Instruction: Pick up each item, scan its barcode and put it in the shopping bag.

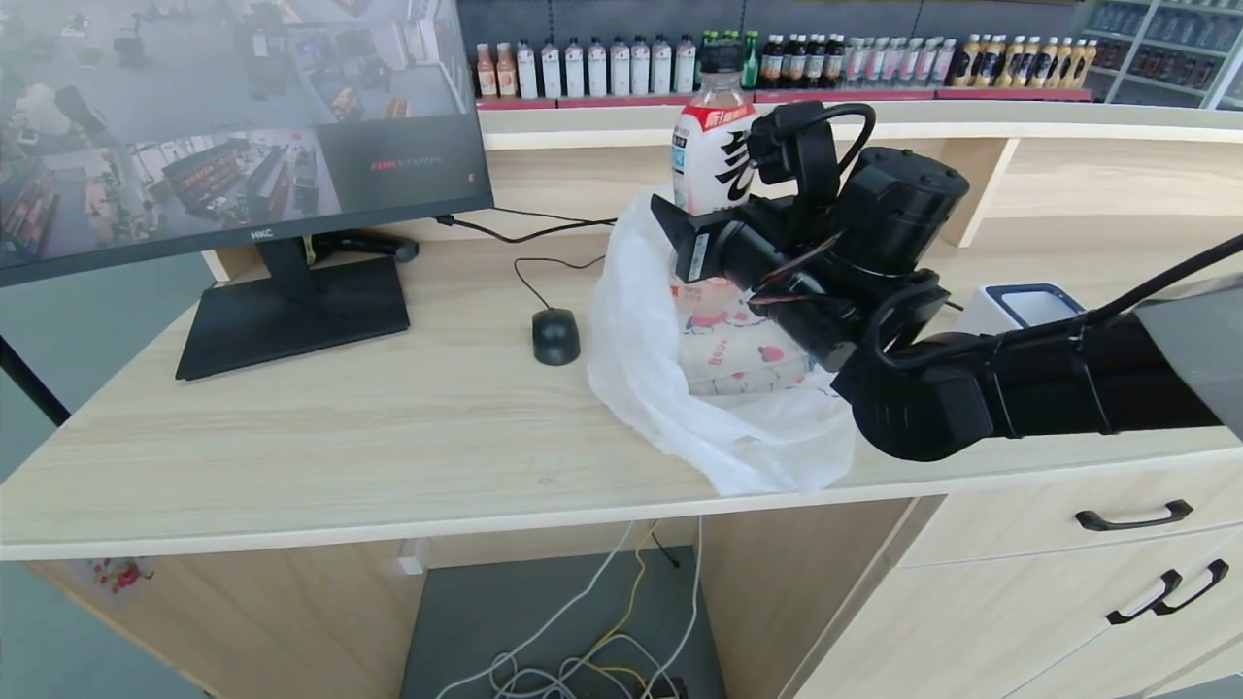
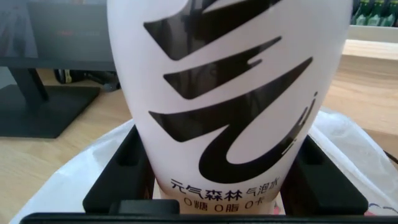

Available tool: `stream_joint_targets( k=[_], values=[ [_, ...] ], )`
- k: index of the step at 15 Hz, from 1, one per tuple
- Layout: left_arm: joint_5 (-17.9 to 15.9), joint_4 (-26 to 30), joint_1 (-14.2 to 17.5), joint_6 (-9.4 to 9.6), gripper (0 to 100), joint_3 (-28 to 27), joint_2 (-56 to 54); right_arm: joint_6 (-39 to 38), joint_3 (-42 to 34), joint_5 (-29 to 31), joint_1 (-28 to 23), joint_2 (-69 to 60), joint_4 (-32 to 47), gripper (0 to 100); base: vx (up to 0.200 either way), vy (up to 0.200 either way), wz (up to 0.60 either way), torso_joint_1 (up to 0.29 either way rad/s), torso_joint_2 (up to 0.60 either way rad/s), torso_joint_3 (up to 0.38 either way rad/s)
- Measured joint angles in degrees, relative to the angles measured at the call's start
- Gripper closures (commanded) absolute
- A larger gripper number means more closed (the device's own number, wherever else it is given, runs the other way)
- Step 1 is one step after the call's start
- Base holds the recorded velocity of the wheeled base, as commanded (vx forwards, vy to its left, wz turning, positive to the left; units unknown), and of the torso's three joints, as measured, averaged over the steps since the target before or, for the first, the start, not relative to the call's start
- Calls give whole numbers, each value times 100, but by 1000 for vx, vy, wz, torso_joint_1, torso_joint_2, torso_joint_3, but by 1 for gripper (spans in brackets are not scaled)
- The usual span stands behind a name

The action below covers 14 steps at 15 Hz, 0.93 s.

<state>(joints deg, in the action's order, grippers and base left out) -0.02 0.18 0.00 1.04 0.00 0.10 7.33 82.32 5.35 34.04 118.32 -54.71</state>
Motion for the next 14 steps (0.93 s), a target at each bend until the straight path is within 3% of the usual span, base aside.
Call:
stream_joint_targets(
  k=[14],
  values=[
    [2, -2, 0, 2, 0, 0, 0, -260, 20, -137, -157, 607, -389, 100, 0, 0, 0, 0, 0, 0]
  ],
)
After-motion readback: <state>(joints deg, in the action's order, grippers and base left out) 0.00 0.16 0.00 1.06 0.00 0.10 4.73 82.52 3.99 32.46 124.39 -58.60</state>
